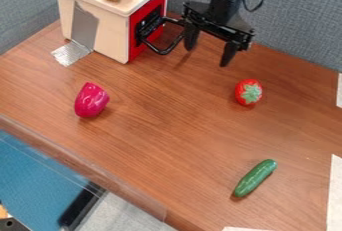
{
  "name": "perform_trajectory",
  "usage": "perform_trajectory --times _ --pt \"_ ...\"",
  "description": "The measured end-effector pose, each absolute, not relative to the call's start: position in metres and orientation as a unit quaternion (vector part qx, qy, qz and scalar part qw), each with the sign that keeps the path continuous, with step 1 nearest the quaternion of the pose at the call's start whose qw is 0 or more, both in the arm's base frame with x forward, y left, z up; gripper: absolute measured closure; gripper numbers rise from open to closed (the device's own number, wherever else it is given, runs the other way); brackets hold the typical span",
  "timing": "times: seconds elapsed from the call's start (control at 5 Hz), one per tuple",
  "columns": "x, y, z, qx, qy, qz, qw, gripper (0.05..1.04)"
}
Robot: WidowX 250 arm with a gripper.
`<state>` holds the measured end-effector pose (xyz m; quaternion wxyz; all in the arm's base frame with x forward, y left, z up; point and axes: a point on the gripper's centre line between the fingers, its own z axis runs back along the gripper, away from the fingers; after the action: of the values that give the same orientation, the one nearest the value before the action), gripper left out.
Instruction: Open the drawer
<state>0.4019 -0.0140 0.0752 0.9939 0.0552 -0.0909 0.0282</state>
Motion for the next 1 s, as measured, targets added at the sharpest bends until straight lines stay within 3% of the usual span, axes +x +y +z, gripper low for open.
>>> perform_trajectory --times 0.6,1.0 --pt "0.435 0.036 0.051 0.08 -0.073 0.045 0.993 0.084" --pt "0.439 0.064 0.031 0.092 -0.046 0.062 0.993 0.119"
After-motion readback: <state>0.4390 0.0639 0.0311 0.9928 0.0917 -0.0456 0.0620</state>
